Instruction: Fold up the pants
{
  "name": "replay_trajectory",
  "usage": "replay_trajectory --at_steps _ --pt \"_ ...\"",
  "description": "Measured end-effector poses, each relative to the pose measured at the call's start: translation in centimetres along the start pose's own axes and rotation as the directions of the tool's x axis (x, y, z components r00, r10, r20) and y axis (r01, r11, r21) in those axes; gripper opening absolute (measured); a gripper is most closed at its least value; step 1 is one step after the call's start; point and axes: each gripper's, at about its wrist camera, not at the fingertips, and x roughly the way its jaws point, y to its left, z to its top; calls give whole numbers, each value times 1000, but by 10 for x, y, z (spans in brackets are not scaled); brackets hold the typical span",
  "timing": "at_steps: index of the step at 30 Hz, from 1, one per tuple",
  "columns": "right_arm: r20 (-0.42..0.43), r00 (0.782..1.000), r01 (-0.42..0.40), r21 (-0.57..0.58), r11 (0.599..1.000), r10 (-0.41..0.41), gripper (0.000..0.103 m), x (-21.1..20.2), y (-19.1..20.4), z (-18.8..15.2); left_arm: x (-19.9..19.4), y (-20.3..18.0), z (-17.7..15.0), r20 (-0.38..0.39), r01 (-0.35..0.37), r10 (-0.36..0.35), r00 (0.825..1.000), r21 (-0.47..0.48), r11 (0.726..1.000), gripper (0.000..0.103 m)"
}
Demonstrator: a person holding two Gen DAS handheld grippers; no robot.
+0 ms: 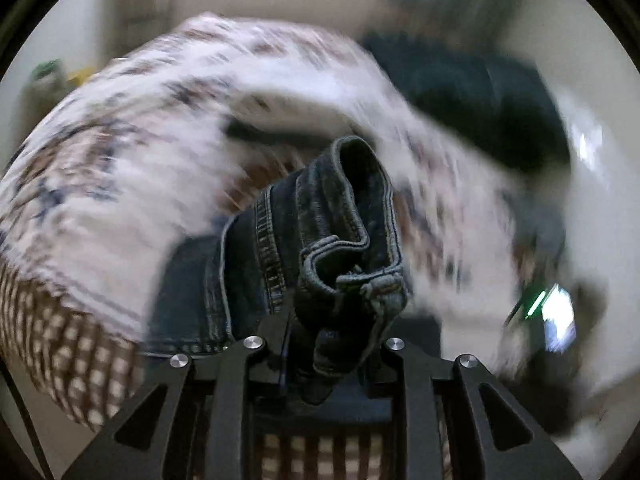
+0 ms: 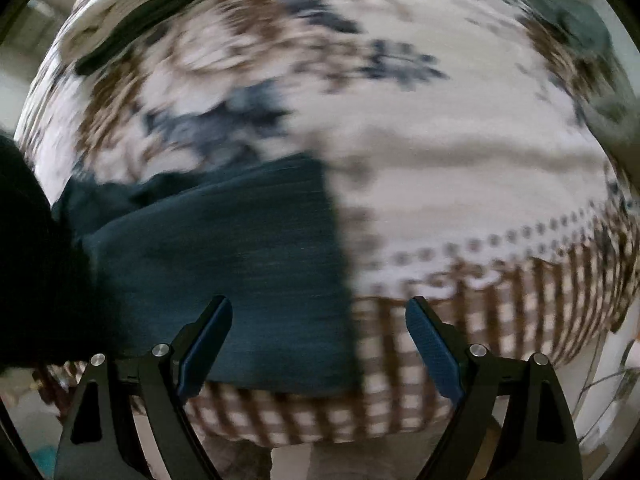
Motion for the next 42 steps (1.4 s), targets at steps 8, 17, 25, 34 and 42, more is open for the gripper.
replay_trajectory --at_steps 8,17,25,34,42 --pt "1 997 -79 76 994 79 91 0 -84 5 107 -37 -45 -243 -82 127 962 188 979 24" --pt "-82 855 -513 7 858 512 91 -10 -55 28 45 -14 -29 -310 53 -90 947 -126 991 97" --pt "-260 813 -539 7 843 522 92 59 15 35 57 44 -33 -367 -346 314 876 -21 938 97" --pt "-172 915 -388 -133 912 365 45 70 81 28 65 51 -33 -352 -404 386 852 25 915 100" --pt "-14 952 -301 -231 925 307 17 5 85 13 22 53 -23 -316 -405 378 870 -24 914 100"
